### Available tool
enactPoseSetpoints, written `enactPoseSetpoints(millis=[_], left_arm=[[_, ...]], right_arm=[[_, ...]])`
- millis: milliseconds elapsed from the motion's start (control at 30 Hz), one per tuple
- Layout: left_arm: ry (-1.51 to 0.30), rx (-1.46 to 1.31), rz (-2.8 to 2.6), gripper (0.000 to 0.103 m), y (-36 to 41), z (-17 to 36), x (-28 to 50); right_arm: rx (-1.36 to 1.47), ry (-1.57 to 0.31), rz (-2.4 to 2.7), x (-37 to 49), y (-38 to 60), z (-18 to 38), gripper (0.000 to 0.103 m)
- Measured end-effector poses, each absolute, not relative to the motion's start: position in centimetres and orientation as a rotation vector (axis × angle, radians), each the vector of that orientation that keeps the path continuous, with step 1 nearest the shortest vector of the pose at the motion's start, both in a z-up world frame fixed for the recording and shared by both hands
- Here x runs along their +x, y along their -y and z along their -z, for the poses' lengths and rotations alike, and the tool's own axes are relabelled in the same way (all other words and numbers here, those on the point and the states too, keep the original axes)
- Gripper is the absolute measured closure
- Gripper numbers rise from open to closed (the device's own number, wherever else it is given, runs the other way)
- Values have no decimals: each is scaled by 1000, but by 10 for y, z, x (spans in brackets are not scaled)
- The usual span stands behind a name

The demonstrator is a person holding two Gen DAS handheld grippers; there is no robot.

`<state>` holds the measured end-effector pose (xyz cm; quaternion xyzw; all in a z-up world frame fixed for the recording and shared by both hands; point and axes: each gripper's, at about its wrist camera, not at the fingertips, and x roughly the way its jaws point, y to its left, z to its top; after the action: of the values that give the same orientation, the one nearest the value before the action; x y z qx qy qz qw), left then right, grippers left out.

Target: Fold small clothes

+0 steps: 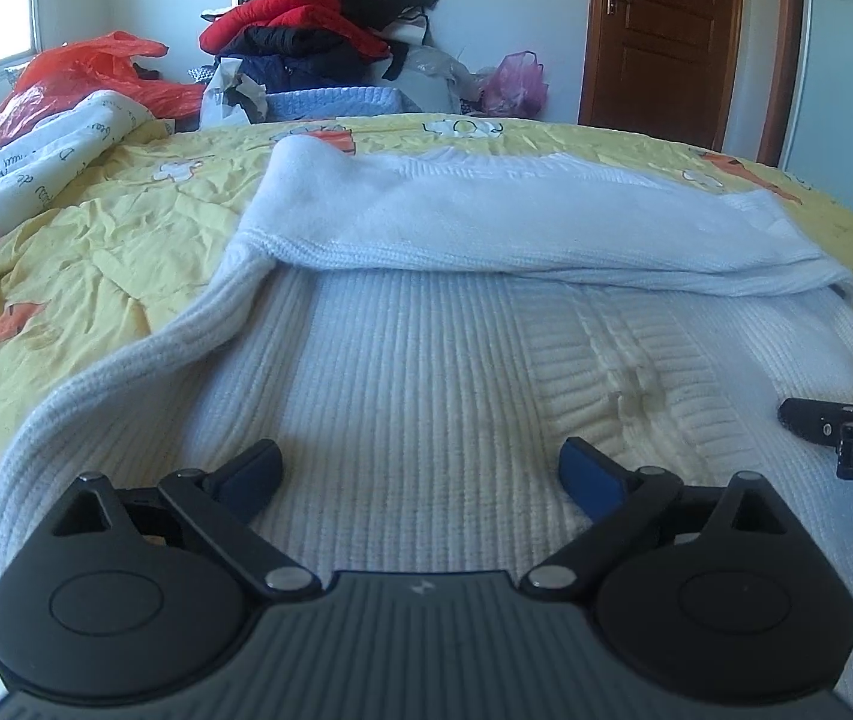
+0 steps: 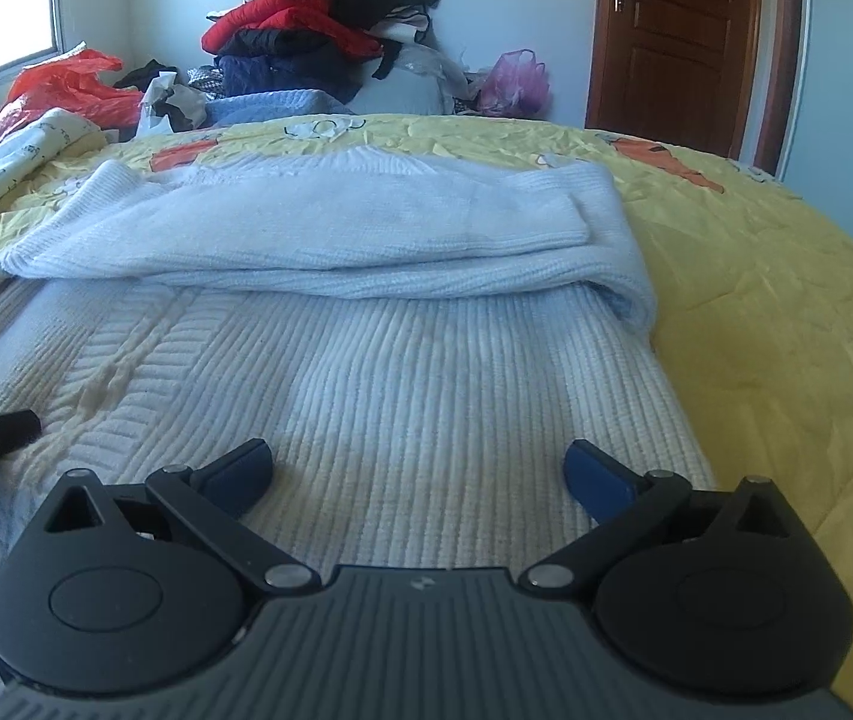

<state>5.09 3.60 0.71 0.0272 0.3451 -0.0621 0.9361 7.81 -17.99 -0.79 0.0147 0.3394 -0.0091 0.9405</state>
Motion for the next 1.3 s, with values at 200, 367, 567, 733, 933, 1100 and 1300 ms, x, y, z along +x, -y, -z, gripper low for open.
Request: enactPoseSetpoints(millis=[200,367,567,733,933,1100,1300], left_arm=[[-701,50,128,3,-36,-7,50],[-702,56,124,2,-35,-7,50],[-707,52,130,1,-34,-7,51],[-707,56,128,1,-34,-6,51],[-709,61,123,1,-34,-6,52],[-709,62,123,1,-34,-6,51],[-709,62,123,1,-34,-6,52]], right_arm=[[37,-682,20,75,180,9,1],[36,-683,21,75,179,9,2],[35,-684,22,75,179,9,1],[30,-686,26,74,179,9,2],[28,-688,25,75,180,8,2],[29,-687,24,75,180,8,2],[28,-689,24,75,180,8,1]])
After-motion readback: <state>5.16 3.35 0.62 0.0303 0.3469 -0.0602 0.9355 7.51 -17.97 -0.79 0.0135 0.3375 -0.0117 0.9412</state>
